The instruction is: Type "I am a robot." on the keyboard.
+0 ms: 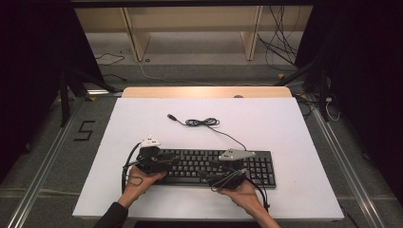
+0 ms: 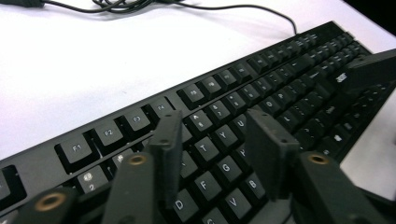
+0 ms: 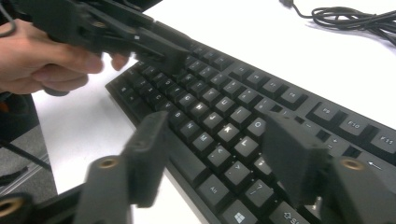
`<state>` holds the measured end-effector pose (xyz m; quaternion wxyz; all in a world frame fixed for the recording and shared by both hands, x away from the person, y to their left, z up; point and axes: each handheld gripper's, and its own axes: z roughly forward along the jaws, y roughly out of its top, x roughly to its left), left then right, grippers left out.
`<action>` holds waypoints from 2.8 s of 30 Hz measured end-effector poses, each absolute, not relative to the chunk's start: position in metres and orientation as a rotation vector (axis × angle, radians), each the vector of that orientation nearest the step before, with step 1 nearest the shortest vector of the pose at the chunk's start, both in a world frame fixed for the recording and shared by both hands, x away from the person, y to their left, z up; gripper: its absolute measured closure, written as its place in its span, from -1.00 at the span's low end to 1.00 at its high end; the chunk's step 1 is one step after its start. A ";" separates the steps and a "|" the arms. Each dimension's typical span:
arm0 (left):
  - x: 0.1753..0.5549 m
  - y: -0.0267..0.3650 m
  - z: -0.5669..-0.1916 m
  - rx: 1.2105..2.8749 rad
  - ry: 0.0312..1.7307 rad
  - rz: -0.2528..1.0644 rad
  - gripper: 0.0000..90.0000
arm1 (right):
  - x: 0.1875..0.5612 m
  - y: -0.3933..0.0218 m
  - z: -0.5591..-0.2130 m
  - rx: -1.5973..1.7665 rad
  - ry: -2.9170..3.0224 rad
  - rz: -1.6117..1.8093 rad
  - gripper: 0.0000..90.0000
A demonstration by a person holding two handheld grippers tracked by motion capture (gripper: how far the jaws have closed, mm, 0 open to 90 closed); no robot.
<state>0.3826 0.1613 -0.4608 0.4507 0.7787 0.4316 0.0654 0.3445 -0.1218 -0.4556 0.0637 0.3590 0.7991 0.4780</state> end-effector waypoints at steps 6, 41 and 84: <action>0.374 0.165 -0.457 1.898 1.043 0.158 -0.02 | 0.346 -0.124 -0.457 1.091 2.408 1.416 0.36; 0.335 0.194 -0.456 1.807 0.970 0.208 -0.41 | 0.354 -0.116 -0.477 1.118 2.474 1.271 1.00; 0.330 0.198 -0.460 1.809 0.972 0.222 -0.44 | 0.353 -0.129 -0.470 1.157 2.432 1.341 0.97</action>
